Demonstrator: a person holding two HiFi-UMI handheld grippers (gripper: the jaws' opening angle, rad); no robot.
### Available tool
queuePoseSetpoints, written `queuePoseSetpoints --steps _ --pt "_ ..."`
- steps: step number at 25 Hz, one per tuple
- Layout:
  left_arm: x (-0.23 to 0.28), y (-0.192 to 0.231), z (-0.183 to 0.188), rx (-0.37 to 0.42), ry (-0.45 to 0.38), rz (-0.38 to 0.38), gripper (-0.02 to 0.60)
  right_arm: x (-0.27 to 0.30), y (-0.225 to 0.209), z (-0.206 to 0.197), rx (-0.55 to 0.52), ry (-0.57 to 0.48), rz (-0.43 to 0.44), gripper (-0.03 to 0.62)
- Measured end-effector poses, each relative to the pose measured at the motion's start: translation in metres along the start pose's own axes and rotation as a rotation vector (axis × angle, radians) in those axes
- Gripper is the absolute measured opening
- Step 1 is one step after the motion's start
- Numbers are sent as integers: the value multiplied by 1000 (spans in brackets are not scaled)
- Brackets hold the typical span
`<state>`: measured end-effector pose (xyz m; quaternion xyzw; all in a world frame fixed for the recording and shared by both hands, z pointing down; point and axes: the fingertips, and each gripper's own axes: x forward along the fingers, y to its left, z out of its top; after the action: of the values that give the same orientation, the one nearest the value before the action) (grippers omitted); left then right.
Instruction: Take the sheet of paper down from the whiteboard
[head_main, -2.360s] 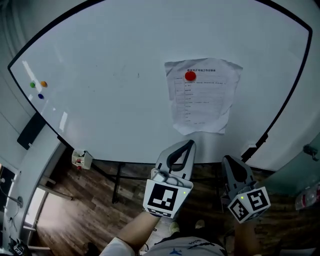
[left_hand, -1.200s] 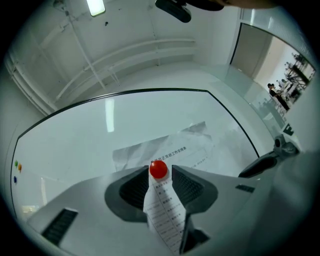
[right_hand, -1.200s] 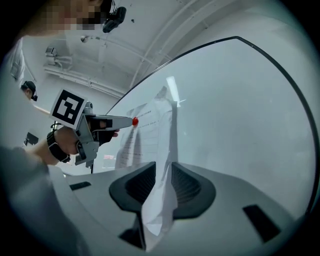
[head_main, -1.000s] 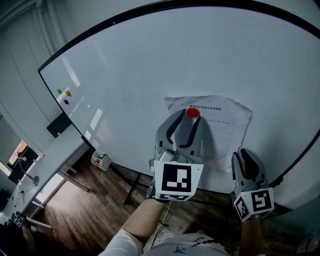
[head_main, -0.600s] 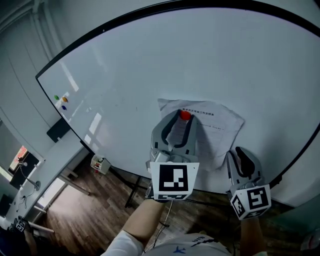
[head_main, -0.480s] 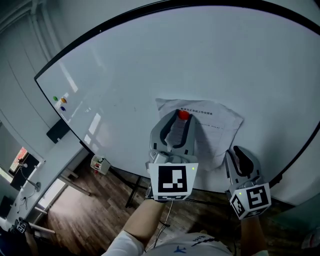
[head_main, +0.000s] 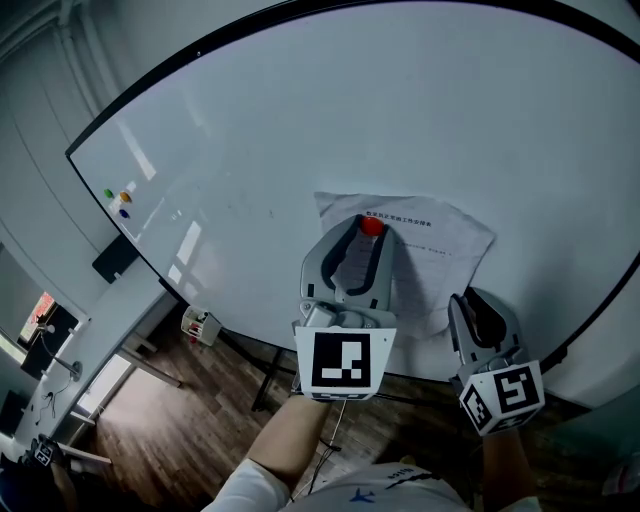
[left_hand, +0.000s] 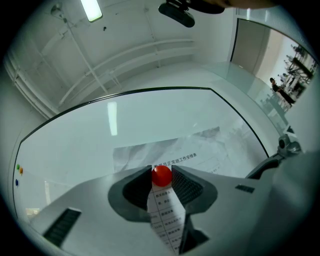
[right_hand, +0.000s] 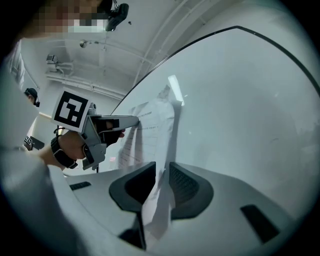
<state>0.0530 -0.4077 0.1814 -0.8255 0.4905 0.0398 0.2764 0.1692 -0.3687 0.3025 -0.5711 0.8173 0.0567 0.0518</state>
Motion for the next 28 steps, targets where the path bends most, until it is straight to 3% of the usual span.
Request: queuePoseSetpoints --steps 4,6,11,19,28 --pt "-1 1 -2 -12 -2 -3 133 2 4 -3 -4 10 -1 92" --pt "-1 1 -2 -16 -6 -10 133 2 3 -4 14 9 -8 38" --pt "-7 -1 1 -55 -38 -40 132 -3 1 -3 70 5 -5 15" --pt "-46 -12 -12 -213 -40 -119 133 -28 5 -20 129 28 -31 15" --pt "-98 -36 -44 -296 23 -211 133 -63 29 -42 134 100 -89 14"
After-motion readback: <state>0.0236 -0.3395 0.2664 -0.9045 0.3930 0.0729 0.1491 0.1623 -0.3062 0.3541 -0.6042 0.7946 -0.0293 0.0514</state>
